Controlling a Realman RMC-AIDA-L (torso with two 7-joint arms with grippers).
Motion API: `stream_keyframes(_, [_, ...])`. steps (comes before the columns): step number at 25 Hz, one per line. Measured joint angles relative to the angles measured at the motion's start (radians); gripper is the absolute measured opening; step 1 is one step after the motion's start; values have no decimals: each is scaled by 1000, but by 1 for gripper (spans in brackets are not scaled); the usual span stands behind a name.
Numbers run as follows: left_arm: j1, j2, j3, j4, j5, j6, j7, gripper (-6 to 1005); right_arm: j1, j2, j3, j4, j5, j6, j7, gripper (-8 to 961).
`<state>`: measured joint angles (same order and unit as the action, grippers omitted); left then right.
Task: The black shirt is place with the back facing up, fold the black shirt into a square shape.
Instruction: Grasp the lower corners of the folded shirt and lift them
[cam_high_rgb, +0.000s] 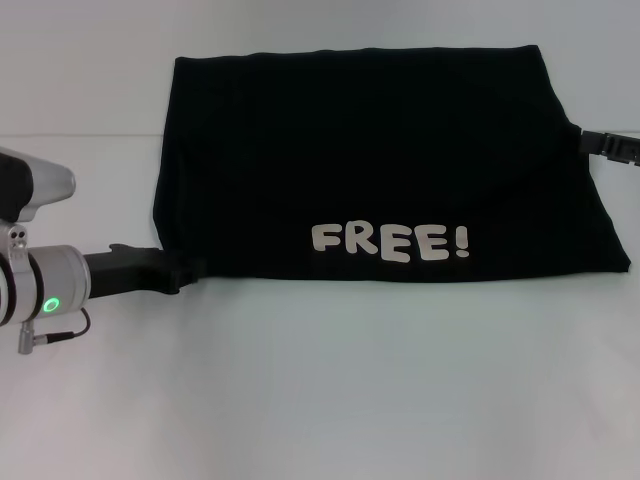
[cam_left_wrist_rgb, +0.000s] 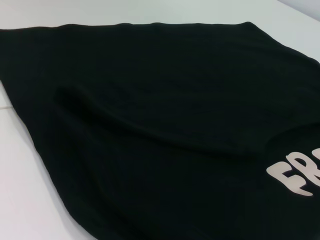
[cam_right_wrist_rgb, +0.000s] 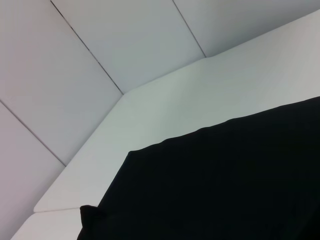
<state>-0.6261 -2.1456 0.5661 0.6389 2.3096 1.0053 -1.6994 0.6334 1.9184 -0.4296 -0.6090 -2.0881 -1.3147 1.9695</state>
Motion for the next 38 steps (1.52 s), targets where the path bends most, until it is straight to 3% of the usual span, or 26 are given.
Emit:
stream_keyframes(8, [-9, 4, 0, 3, 37, -1, -22, 226, 0, -5, -8, 0, -19, 11, 4, 799])
stream_keyframes(11, [-12, 4, 3, 3, 39, -1, -23, 97, 2, -10, -9, 1, -85, 36, 38, 798])
stream_keyframes(16, [-16, 4, 10, 6, 39, 0, -23, -1, 9, -24, -9, -10, -235, 63, 146, 796])
stream_keyframes(22, [-21, 6, 10, 17, 40, 19, -26, 1, 8, -32, -10, -6, -321, 77, 193, 794])
stream_keyframes(33, [-43, 16, 10, 25, 59, 27, -45, 6, 43, 7, -94, 69, -350, 280, 180, 790])
stream_keyframes(38, [-53, 18, 20, 25, 89, 16, -67, 8, 71, 11, -124, 105, -351, 320, 179, 791])
